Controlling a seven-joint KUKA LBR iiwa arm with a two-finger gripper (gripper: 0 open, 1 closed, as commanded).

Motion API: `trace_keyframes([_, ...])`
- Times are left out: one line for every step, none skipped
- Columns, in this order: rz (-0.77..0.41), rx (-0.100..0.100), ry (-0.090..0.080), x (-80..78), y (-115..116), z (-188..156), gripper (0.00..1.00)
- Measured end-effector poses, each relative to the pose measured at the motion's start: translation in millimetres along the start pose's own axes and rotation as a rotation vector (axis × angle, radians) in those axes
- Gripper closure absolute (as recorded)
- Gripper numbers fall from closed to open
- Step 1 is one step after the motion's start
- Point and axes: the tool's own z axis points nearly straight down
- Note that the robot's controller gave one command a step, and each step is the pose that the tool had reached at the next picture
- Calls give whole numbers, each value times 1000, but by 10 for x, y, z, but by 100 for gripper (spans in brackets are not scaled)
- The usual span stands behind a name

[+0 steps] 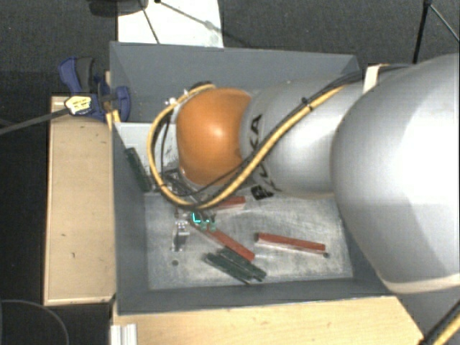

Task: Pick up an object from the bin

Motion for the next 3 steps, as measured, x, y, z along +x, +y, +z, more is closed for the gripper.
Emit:
trace_keyframes([5,-2,-7,-25,-8,-42,0])
trace_keyframes([-3,-3,-11,-29,-652,421,0])
trace_keyframes([216,-1,-5,-71,-868,53,0])
